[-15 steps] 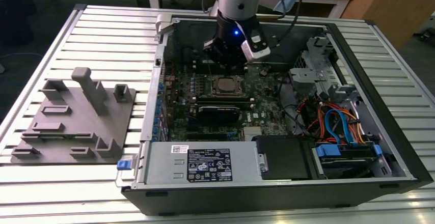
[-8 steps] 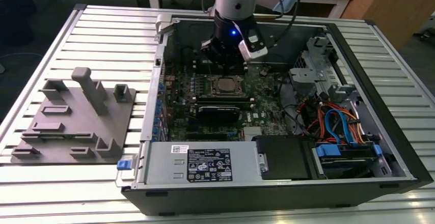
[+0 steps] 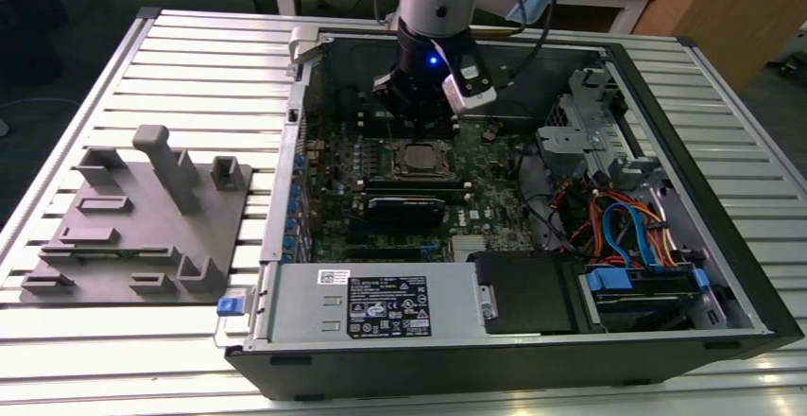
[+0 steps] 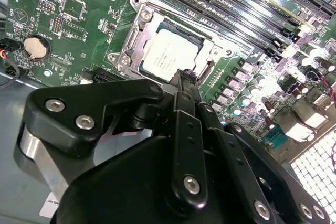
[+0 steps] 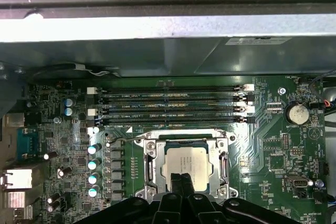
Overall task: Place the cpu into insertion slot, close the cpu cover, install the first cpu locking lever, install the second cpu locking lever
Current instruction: 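Install the first cpu locking lever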
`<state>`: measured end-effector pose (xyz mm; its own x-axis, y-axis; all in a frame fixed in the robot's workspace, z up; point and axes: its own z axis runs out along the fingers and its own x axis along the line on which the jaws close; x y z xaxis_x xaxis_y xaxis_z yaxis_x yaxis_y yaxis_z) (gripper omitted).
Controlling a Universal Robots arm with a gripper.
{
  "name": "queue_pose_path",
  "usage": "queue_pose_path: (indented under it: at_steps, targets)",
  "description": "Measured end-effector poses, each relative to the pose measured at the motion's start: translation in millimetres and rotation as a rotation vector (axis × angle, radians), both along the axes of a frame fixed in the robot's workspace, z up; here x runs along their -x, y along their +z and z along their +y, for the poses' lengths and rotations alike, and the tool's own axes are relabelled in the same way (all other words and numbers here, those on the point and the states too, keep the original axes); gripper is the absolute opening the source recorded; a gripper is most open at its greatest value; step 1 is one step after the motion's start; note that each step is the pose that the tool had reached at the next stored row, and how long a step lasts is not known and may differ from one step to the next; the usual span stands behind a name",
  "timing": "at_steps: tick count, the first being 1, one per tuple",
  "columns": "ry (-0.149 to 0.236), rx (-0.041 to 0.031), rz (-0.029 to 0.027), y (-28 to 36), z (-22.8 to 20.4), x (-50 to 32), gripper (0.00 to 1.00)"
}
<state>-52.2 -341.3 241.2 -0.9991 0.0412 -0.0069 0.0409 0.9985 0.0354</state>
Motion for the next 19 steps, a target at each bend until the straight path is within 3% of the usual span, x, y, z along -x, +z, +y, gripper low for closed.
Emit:
queue_pose_path:
  at_steps: [4, 14, 19]
  targets:
    - [0.0, 0.0, 0.0, 0.0, -0.1, 2.6, 0.1]
    - [0.0, 0.0, -0.0001, -0.1, 0.0, 39.7, 0.1]
    - [0.0, 0.0002, 0.0, 1.6, 1.3, 47.3, 0.1]
